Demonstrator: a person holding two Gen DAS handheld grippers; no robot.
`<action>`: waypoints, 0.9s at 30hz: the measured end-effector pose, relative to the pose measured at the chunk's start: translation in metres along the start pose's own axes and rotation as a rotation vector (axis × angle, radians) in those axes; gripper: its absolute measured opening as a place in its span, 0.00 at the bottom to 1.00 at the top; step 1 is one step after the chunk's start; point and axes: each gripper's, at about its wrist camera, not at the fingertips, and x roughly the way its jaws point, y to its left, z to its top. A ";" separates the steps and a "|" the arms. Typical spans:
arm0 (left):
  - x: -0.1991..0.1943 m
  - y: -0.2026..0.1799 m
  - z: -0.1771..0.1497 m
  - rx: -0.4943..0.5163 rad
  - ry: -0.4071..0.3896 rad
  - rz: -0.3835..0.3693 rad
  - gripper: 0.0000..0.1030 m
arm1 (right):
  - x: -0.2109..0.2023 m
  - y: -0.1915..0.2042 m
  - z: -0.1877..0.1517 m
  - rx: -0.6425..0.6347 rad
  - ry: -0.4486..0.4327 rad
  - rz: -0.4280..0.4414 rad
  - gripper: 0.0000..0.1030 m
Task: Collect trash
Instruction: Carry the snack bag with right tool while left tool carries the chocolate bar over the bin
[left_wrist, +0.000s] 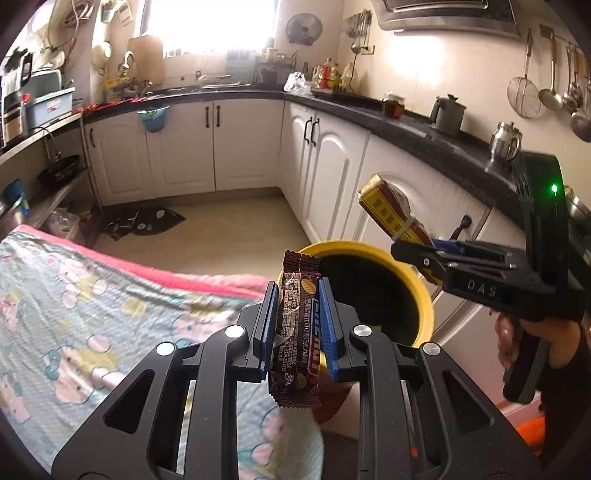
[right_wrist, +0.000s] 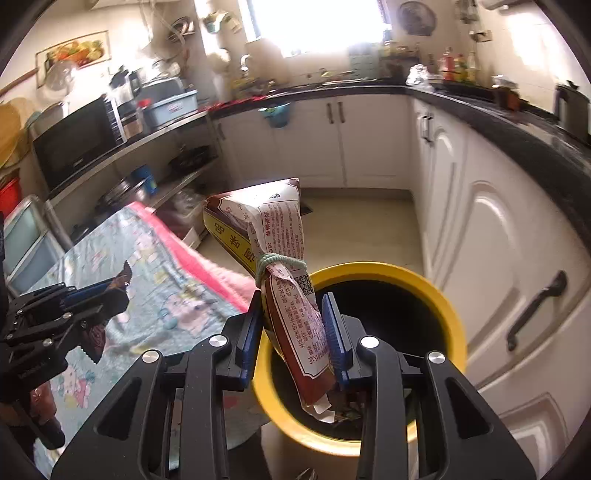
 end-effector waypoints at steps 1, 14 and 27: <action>0.002 -0.002 0.003 -0.003 -0.006 -0.006 0.16 | -0.002 -0.003 0.000 0.007 -0.008 -0.007 0.30; 0.016 -0.022 0.021 -0.042 -0.060 -0.033 0.16 | -0.019 -0.024 -0.007 0.063 -0.093 -0.109 0.30; 0.037 -0.023 0.021 -0.082 -0.077 -0.012 0.16 | -0.009 -0.031 -0.019 0.076 -0.103 -0.163 0.30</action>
